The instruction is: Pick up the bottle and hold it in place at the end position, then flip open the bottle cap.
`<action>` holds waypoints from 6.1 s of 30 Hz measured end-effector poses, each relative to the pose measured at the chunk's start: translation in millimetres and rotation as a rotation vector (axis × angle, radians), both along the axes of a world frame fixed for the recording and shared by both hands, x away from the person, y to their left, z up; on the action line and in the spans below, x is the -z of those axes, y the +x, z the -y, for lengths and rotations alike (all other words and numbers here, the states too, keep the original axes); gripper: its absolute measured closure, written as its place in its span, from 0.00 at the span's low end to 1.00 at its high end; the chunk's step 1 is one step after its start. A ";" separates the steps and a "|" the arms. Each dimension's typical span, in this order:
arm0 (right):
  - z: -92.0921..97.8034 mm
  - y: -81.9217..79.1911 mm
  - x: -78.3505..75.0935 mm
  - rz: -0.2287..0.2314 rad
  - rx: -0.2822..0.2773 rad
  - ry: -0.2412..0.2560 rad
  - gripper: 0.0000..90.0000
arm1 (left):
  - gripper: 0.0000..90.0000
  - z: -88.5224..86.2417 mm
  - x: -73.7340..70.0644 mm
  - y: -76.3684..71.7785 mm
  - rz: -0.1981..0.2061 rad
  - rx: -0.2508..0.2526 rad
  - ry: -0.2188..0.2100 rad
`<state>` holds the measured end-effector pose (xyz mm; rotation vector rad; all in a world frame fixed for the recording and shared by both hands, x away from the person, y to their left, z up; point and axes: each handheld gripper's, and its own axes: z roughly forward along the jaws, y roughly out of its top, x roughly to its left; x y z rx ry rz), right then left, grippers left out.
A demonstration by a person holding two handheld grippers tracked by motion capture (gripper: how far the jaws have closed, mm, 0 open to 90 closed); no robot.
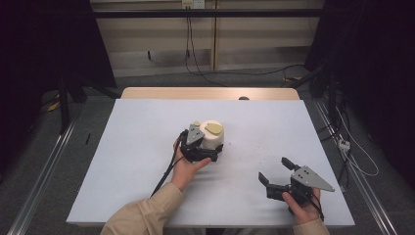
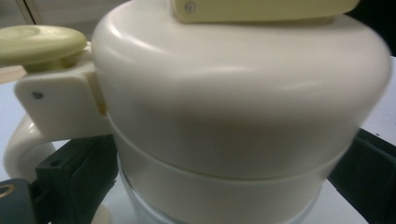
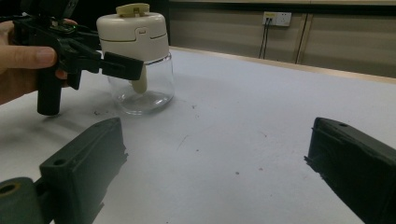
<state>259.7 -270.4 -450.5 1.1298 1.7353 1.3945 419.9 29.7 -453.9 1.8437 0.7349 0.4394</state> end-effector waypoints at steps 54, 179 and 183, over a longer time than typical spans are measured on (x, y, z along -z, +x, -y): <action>-9.0 4.3 0.6 -0.001 -0.023 -0.042 0.04 | 0.05 -10.4 -8.4 -0.4 -0.029 0.033 0.021; -98.2 107.8 -57.9 -0.175 -0.284 -0.041 1.00 | 0.05 -11.6 4.1 -5.2 0.022 0.026 -0.018; -98.9 107.7 -57.9 -0.175 -0.287 -0.041 1.00 | 0.05 -11.5 4.1 -5.2 0.022 0.025 -0.018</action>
